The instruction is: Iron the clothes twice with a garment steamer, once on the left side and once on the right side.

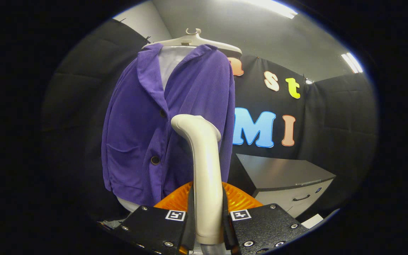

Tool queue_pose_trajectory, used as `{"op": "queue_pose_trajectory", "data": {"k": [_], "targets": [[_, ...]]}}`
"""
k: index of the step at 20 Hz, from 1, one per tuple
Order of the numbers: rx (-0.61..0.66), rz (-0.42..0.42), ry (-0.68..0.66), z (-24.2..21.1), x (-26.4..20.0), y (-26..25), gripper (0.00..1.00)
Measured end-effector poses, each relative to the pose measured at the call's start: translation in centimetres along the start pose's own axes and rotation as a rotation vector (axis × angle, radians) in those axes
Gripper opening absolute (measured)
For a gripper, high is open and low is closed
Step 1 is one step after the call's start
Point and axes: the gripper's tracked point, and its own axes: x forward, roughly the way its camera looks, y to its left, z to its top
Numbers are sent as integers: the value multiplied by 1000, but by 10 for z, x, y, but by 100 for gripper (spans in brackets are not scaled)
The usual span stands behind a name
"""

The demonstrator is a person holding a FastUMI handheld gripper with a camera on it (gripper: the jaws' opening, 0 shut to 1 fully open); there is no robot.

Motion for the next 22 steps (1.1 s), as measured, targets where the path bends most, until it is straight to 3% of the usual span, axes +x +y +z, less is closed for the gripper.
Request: {"op": "queue_pose_trajectory", "data": {"k": [14, 18, 22], "targets": [[-79, 53, 207, -118, -16, 15, 32], [-77, 96, 258, -136, -28, 17, 32], [-53, 113, 234, -115, -50, 12, 32]]}}
